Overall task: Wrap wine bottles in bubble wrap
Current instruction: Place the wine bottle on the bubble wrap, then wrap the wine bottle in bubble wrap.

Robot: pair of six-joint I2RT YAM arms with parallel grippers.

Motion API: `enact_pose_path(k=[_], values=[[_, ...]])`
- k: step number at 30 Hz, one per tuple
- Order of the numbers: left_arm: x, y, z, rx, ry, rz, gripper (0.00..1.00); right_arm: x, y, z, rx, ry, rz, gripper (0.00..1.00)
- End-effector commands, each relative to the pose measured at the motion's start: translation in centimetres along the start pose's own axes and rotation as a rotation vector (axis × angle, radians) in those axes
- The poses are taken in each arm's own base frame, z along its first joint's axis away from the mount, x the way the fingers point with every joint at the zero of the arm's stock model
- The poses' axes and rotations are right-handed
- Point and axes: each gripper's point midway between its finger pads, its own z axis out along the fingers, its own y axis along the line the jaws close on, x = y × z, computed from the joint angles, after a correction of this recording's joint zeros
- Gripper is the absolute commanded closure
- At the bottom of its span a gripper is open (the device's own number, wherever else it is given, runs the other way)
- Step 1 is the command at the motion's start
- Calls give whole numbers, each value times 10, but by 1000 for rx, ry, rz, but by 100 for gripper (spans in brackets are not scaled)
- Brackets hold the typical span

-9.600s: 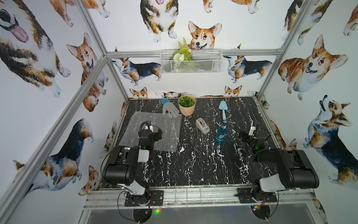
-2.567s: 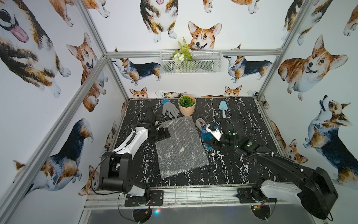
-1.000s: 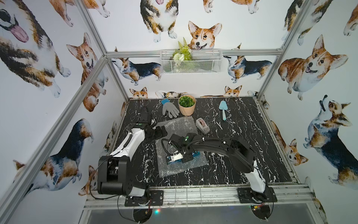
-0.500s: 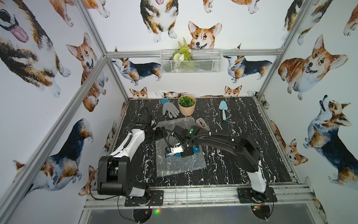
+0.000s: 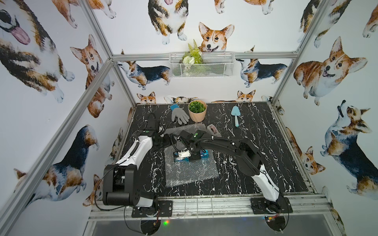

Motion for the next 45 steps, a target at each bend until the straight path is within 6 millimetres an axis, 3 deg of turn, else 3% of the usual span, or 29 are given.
enact_pose_path(k=[1, 5, 10, 14, 18, 20, 26, 28, 32, 38, 45], values=[[1, 1, 3, 3, 10, 0, 4, -4, 5, 3, -26, -19, -10, 47], [1, 1, 5, 5, 15, 0, 4, -3, 5, 7, -22, -18, -16, 30], [0, 1, 4, 5, 15, 2, 4, -11, 1, -7, 25, -88, -16, 21], [0, -1, 5, 11, 16, 2, 4, -13, -4, -26, 63, -132, -4, 14], [0, -2, 3, 17, 16, 3, 4, -6, -7, -58, 109, -199, 53, 12], [1, -3, 2, 17, 17, 5, 4, 5, 1, -71, 129, -221, 75, 12], [2, -6, 4, 38, 22, -2, 4, 20, 51, -92, 204, -355, 68, 14], [3, -8, 4, 41, 23, -1, 4, 21, 71, -88, 165, -366, 65, 16], [6, -8, 2, 43, 24, -5, 4, 29, 101, -56, 123, -288, 23, 19], [10, -9, 1, 42, 30, -1, 4, 34, 118, -27, 112, -211, -72, 25], [8, -9, 1, 35, 29, 5, 4, 36, 112, -2, 151, -139, -91, 36]])
